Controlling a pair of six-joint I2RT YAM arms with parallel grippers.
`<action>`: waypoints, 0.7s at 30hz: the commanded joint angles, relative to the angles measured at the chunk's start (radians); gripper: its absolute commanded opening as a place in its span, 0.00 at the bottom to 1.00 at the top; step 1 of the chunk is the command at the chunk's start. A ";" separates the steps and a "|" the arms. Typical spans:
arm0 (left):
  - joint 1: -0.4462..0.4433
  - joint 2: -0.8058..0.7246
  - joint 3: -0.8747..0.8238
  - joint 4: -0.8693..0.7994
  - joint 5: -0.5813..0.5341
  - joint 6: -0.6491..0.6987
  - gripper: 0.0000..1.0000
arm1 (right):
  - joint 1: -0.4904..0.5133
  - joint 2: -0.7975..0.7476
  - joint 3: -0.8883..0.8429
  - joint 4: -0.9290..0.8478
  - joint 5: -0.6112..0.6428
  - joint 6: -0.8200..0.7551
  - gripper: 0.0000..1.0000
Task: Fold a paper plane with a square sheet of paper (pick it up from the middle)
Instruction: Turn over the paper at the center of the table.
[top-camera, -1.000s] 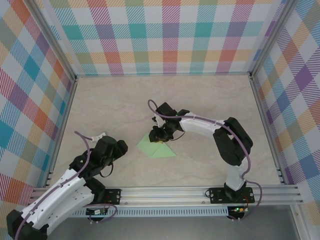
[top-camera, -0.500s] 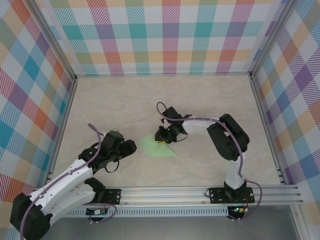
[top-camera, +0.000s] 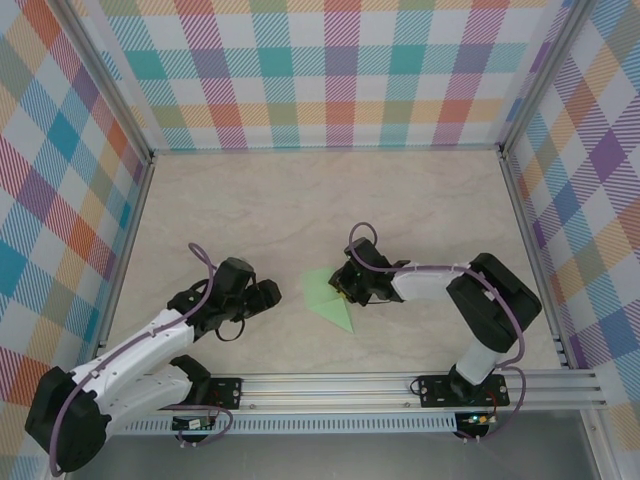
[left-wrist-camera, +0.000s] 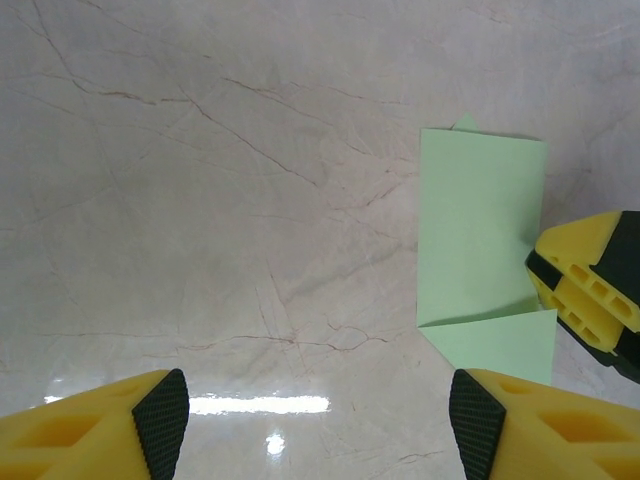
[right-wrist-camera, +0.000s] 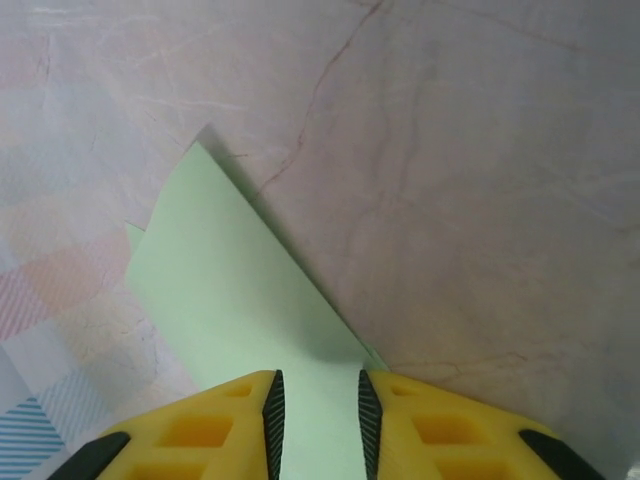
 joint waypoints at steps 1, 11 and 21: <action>0.013 0.041 0.036 0.045 0.070 0.017 0.73 | -0.011 -0.063 0.066 -0.185 0.050 -0.123 0.31; 0.013 0.218 0.105 0.102 0.190 0.032 0.75 | -0.013 -0.159 0.106 -0.333 -0.168 -0.483 0.27; 0.013 0.375 0.166 0.155 0.263 0.029 0.76 | -0.015 -0.105 0.047 -0.242 -0.252 -0.476 0.24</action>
